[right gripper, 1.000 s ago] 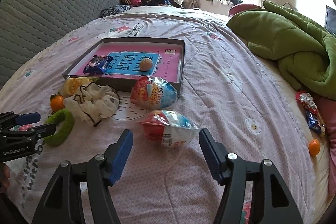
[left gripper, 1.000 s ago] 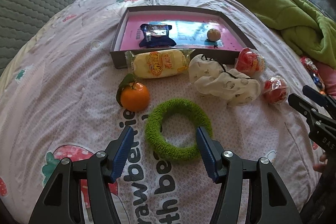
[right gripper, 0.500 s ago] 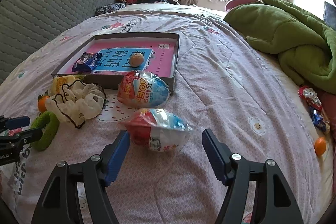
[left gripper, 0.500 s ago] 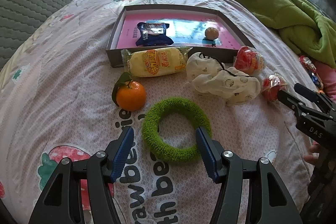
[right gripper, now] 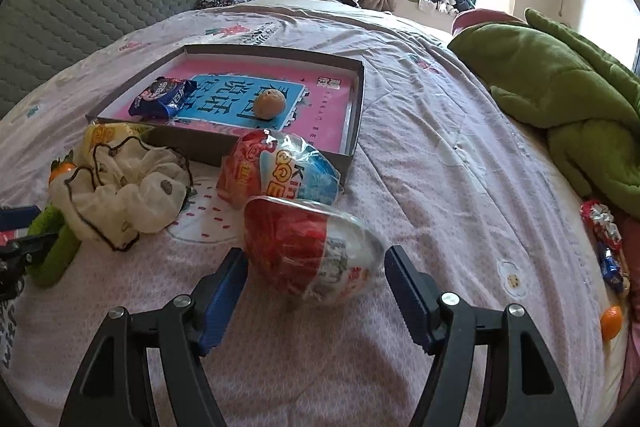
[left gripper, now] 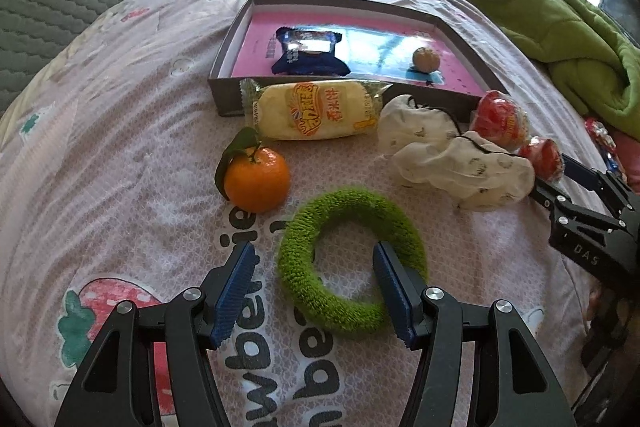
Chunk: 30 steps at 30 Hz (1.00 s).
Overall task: Organize objects
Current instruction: 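Grasp the green fuzzy ring with the left tool while the right tool grasps the red egg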
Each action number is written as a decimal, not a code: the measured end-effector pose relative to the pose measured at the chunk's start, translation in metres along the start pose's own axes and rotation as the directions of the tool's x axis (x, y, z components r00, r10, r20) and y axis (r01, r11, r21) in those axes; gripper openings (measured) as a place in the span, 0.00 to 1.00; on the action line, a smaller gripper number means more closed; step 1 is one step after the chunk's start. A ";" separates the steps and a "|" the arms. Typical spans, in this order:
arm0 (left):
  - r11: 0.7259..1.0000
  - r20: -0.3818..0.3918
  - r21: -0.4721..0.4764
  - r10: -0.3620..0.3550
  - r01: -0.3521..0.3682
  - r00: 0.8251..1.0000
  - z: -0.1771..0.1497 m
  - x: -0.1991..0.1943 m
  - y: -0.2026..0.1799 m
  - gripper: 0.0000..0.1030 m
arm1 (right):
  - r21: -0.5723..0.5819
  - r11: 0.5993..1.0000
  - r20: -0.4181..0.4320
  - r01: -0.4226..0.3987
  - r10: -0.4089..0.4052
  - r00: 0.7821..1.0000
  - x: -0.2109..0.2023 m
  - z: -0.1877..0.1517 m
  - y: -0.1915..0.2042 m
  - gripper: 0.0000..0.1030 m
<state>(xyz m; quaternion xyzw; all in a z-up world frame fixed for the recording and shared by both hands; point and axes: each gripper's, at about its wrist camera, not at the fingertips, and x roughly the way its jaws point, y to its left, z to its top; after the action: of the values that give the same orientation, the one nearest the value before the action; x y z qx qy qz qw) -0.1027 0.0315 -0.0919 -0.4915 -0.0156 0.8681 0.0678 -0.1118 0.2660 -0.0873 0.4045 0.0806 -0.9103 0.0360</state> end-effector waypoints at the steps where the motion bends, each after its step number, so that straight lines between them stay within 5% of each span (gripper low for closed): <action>1: 1.000 -0.003 -0.007 -0.004 0.004 1.000 0.000 0.002 0.001 0.61 | 0.004 1.000 0.001 -0.001 0.001 1.000 0.001 0.001 -0.001 0.68; 12: 1.000 0.021 -0.013 -0.027 0.027 0.999 0.000 0.007 0.001 0.59 | 0.058 0.997 -0.007 -0.049 0.049 0.999 0.009 0.005 -0.012 0.63; 15: 0.999 0.020 -0.012 -0.034 0.034 0.999 0.001 0.008 0.001 0.52 | 0.053 0.997 -0.002 -0.061 0.061 0.998 0.006 0.005 -0.009 0.63; 19: 1.000 0.021 -0.014 -0.005 0.005 1.000 0.000 0.007 0.002 0.17 | 0.049 0.996 -0.005 -0.074 0.075 0.997 0.002 0.004 -0.006 0.63; 30: 0.999 0.021 -0.026 -0.036 0.037 0.999 -0.004 0.000 0.010 0.13 | 0.074 0.990 0.025 -0.122 0.120 0.992 -0.023 -0.002 -0.004 0.63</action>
<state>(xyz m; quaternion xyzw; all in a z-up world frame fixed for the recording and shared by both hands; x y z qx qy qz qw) -0.1005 0.0214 -0.0943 -0.4829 -0.0365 0.8715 0.0769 -0.0954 0.2708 -0.0713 0.4002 0.0212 -0.9129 0.0768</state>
